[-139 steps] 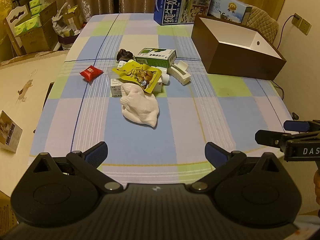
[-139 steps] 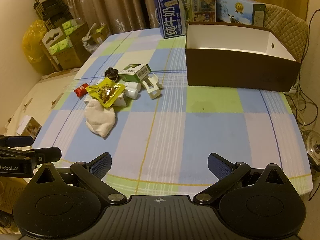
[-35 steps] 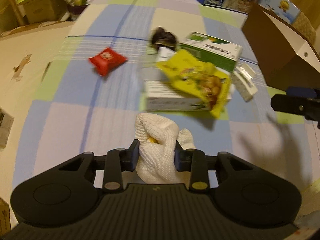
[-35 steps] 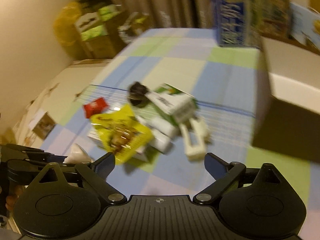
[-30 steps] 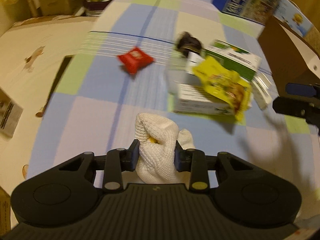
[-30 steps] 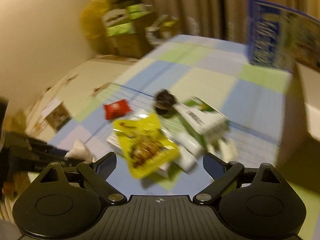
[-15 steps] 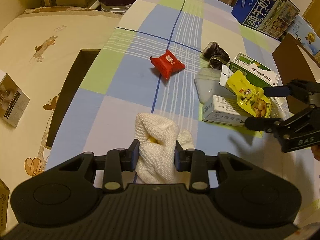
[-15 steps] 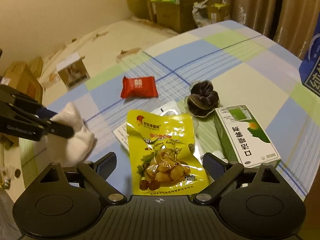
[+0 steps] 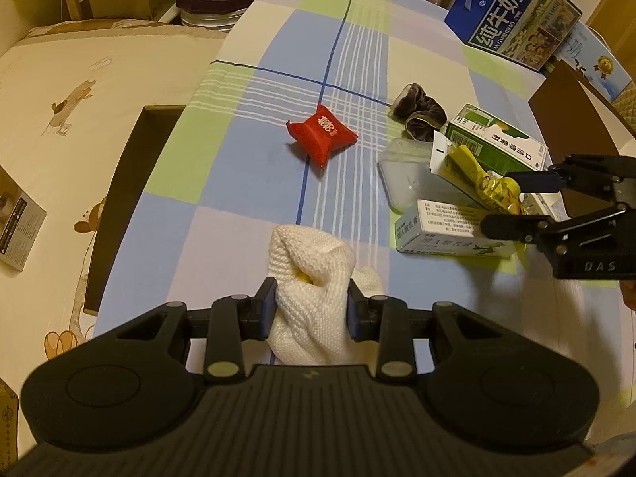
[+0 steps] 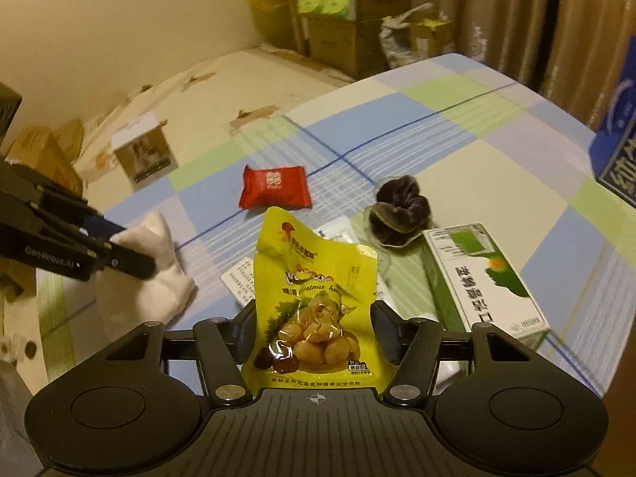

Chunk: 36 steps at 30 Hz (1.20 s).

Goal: Organize objects
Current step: 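Lift the white cloth with the left tool while the right tool grasps and lifts the yellow pouch, then carry the cloth and pouch over the brown box with both tools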

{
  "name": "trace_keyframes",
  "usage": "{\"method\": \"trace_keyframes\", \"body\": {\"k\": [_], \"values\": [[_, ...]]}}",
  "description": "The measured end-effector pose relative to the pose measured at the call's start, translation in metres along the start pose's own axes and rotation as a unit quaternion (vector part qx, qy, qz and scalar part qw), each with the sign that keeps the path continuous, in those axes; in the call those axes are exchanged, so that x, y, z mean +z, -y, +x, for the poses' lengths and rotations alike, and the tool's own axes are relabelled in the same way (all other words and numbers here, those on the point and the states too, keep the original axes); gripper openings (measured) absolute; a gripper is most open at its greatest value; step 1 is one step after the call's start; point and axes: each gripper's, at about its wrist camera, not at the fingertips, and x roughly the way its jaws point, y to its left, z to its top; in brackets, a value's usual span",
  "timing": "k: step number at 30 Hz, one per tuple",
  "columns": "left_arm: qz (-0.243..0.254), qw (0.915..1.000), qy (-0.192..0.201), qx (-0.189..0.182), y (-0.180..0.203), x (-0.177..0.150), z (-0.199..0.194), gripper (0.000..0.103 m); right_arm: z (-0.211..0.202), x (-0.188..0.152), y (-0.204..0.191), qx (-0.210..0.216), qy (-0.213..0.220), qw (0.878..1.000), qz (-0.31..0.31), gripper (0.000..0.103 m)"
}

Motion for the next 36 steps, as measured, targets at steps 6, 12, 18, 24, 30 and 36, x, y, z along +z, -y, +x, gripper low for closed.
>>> {"method": "trace_keyframes", "body": {"k": [6,12,18,24,30,36], "values": [[0.008,0.9999,0.001,-0.007,0.002,0.003,0.0,0.029,-0.016,-0.008,-0.007,-0.032,0.012,0.999,0.035,0.054],[0.021,0.9995,0.01,-0.019,0.007,0.007,-0.007,0.029,-0.046,-0.02,-0.009,-0.057,0.042,0.993,0.09,0.054],[0.042,0.9985,0.02,-0.031,0.022,0.01,-0.017,0.029,-0.075,-0.039,-0.011,-0.08,0.057,0.986,0.135,0.054],[0.067,0.9962,0.03,-0.046,0.049,0.015,-0.029,0.029,-0.106,-0.056,-0.009,-0.091,0.073,0.978,0.171,0.054],[0.095,0.9923,0.043,-0.066,0.093,0.023,-0.038,0.029,-0.144,-0.078,0.007,-0.101,0.091,0.968,0.209,0.054],[0.127,0.9852,0.064,-0.096,0.153,0.035,-0.045,0.029,-0.192,-0.101,0.04,-0.127,0.114,0.955,0.241,0.054]]}}
